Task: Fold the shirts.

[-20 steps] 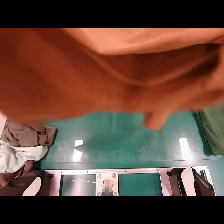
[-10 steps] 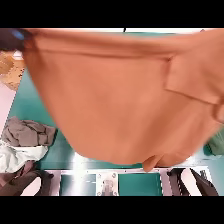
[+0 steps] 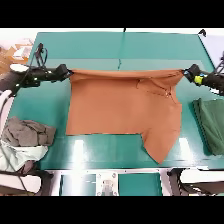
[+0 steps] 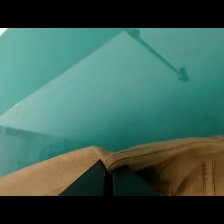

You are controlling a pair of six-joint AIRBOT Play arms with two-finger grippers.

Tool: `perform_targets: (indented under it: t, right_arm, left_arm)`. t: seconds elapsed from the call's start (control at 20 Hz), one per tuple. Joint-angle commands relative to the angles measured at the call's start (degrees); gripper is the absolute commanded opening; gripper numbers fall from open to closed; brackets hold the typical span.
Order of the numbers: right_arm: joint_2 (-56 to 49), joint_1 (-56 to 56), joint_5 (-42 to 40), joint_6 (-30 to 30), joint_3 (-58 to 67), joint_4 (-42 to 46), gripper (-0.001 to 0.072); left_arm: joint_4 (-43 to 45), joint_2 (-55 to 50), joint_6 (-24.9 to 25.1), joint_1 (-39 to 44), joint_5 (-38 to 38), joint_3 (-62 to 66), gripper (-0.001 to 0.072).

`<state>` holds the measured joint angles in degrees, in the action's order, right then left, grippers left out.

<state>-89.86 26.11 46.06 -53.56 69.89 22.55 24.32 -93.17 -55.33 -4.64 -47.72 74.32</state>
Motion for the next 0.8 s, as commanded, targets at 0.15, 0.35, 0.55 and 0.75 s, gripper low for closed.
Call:
perform_targets:
  t: [0.15,0.35,0.55,0.75]
  right_arm:
    - [-15.6,-0.6,5.9,-5.0,16.5,0.0,0.0016]
    - [-15.6,0.0,11.7,-5.0,19.2,0.2,0.0015]
    - [-15.5,3.0,21.4,-6.3,19.3,6.1,0.0015]
    - [-15.5,5.2,28.4,-9.7,19.2,17.5,0.0015]
  left_arm:
    - [-5.2,-11.6,-0.7,0.0,0.6,12.7,0.0021]
    - [-4.5,-11.6,-0.8,-0.5,-5.4,14.3,0.0022]
    - [4.9,-11.6,-5.4,-2.3,-16.1,14.3,0.0022]
    - [15.2,-11.6,-9.8,-3.8,-22.3,14.3,0.0022]
